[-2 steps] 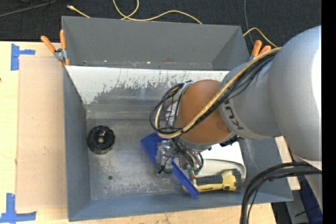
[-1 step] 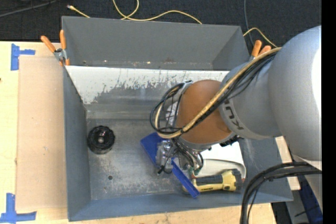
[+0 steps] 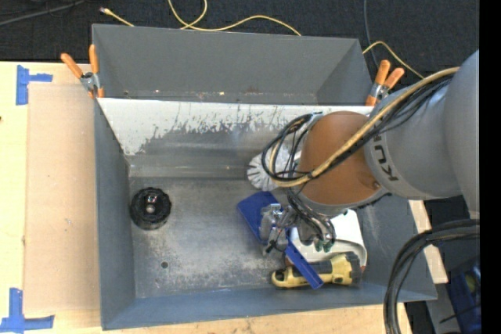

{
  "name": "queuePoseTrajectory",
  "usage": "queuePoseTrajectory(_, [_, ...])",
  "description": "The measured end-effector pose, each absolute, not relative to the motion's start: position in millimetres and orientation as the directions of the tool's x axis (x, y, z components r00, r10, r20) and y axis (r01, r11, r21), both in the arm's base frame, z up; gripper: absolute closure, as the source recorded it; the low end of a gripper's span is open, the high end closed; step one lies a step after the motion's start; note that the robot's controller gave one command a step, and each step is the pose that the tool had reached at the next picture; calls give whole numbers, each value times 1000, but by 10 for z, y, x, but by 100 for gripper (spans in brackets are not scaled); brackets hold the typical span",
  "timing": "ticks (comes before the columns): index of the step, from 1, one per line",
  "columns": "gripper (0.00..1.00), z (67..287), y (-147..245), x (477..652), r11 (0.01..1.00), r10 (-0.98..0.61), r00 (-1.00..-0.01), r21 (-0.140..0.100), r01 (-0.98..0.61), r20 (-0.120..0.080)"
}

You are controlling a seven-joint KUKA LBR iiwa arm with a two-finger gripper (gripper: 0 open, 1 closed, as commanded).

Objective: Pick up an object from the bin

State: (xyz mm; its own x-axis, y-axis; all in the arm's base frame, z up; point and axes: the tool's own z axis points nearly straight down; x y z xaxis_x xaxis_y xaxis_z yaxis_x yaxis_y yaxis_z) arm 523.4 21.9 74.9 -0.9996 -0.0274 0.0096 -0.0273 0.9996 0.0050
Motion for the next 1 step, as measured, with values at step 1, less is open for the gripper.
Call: queuePoseTrajectory(1, [100,697,-25,5424,1000,-19,-1000,9,-19,10])
